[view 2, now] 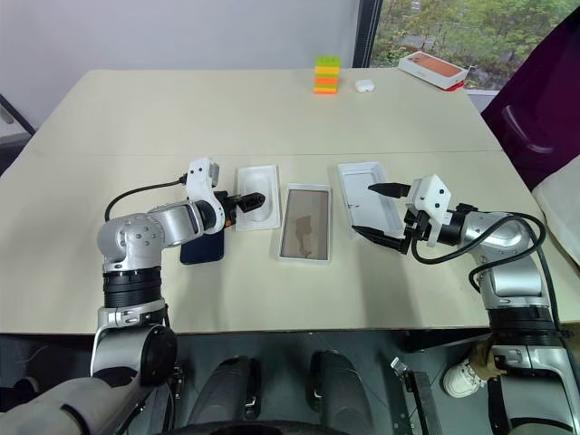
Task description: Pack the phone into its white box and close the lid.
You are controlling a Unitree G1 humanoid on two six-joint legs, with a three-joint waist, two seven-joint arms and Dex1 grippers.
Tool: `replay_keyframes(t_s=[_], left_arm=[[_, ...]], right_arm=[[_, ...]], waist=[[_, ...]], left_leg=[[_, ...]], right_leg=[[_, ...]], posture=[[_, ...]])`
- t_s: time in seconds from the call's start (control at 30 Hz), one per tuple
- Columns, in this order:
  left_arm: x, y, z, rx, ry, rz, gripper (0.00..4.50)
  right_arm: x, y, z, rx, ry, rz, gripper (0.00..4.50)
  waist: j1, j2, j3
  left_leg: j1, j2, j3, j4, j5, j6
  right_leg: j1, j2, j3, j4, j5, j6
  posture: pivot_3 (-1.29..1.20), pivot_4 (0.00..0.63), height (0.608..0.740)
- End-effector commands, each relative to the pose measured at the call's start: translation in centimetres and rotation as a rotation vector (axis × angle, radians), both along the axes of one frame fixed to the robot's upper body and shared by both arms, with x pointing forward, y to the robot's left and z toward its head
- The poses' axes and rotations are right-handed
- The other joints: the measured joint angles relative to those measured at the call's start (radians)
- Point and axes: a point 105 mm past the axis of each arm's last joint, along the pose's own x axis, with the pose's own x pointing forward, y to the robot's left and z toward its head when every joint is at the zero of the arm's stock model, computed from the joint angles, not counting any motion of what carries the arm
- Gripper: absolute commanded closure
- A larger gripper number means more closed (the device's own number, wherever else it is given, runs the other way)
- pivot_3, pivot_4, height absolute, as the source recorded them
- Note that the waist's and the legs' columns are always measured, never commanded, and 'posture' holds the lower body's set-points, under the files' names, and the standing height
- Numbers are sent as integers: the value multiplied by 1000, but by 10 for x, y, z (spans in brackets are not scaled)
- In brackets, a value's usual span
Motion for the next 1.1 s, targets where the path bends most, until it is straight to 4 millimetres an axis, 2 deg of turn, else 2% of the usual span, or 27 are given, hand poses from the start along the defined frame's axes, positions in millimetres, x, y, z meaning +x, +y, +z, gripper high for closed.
replay_keyframes(t_s=[0.03, 0.23, 0.33, 0.4, 0.47, 0.87, 0.97, 1.03, 1.1], left_arm=[[-1, -1, -6, -35, 55, 18, 22], [-4, -10, -9, -48, 70, -10, 22], [-5, -11, -10, -78, 81, -10, 815], [-7, -12, -11, -79, 94, -20, 1943], [-7, -11, -13, -68, 103, -18, 2811], [-10, -7, -20, -56, 128, -12, 2811], [-12, -7, -24, -50, 148, -14, 3693], [-12, -6, -26, -39, 152, -12, 4477], [-12, -4, -28, -28, 156, -5, 4477]], right_arm=[[1, 2, 12, 14, -56, 6, 1], [0, 4, 12, 13, -60, 10, 1], [-1, 4, 12, 11, -63, 12, 0], [-1, 4, 12, 10, -61, 12, 0], [-1, 5, 12, 10, -62, 14, 0], [-1, 8, 16, 11, -71, 21, 0], [-1, 8, 17, 10, -73, 22, 0], [-1, 9, 18, 11, -74, 23, 0], [-1, 9, 18, 10, -75, 24, 0]], waist=[[0, 0, 0], [1, 0, 0], [1, 0, 0], [1, 0, 0], [1, 0, 0], [0, 0, 0], [0, 0, 0], [1, 0, 0], [0, 0, 0]], left_leg=[[0, 0, 0, 0, 0, 0], [0, 0, 0, 0, 0, 0], [1, 0, 0, 0, 0, 0], [1, 0, 0, 0, 0, 0], [0, 0, 0, 0, 0, 0], [1, 0, 0, 0, 0, 0], [1, 0, 0, 0, 0, 0], [1, 0, 0, 0, 0, 0], [1, 0, 0, 0, 0, 0]], right_leg=[[0, 0, 0, 0, 0, 0], [1, 0, 0, 0, 0, 0], [1, 0, 0, 0, 0, 0], [1, 0, 0, 0, 0, 0], [1, 0, 0, 0, 0, 0], [1, 0, 0, 0, 0, 0], [1, 0, 0, 0, 0, 0], [1, 0, 0, 0, 0, 0], [1, 0, 0, 0, 0, 0]], posture=[[0, 150, 740], [0, 150, 740], [0, 150, 740], [0, 150, 740], [0, 150, 740], [0, 150, 740], [0, 150, 740], [0, 150, 740], [0, 150, 740]])
